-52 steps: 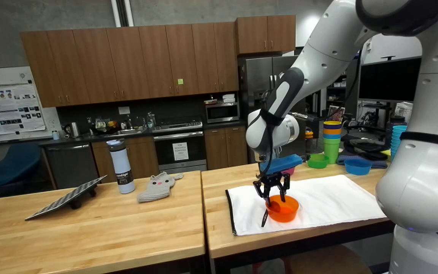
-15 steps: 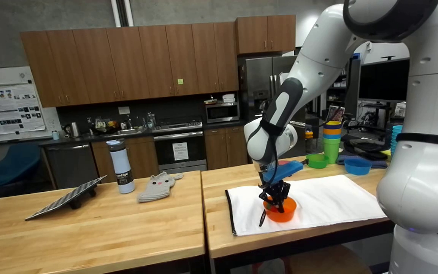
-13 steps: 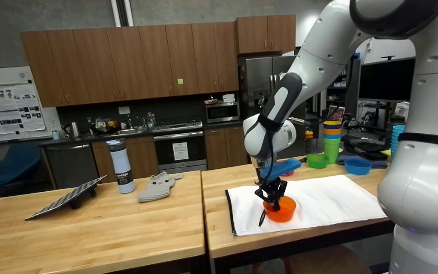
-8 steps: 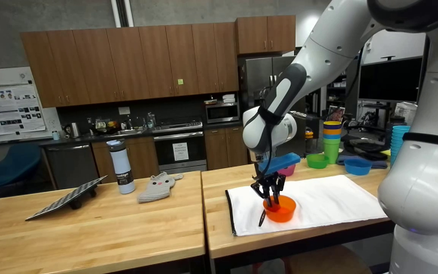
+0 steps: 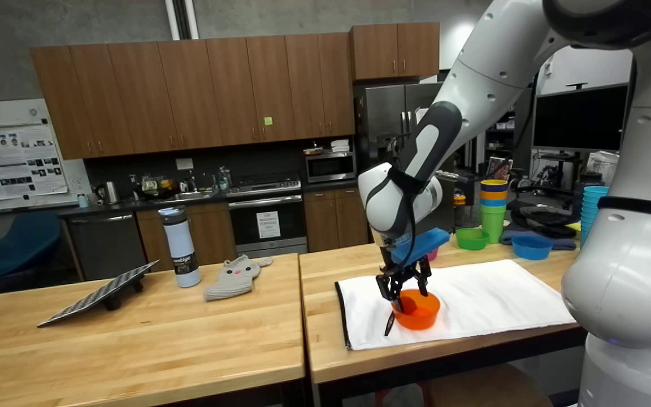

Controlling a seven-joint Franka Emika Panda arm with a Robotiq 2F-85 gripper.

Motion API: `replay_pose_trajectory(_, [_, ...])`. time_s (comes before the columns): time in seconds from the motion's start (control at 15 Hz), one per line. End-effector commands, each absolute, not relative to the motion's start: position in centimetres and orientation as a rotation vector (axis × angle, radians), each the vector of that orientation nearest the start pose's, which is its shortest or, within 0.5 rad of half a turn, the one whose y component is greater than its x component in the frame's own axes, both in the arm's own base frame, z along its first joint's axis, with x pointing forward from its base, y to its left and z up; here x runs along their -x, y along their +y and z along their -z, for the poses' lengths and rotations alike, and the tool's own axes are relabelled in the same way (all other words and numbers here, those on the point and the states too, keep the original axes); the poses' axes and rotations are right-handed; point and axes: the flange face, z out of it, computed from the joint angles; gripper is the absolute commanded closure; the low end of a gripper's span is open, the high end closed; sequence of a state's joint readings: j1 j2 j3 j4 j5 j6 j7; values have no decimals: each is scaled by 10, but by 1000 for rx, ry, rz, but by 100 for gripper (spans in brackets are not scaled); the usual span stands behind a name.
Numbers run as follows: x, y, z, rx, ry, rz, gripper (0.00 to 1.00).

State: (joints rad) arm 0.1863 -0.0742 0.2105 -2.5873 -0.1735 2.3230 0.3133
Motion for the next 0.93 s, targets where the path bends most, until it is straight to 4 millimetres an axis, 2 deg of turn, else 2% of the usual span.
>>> replay_pose_trajectory(0.0, [-387,150,-270,3360,-514,-213,0])
replay_pose_trajectory(0.2, [-391,147,-272,3371,-600,-167,0])
replay_pose_trajectory(0.47, [-394,148,-270,3363,-614,-141,0])
replay_pose_trajectory(0.87, [-404,139,-263,3306,-640,-123,0])
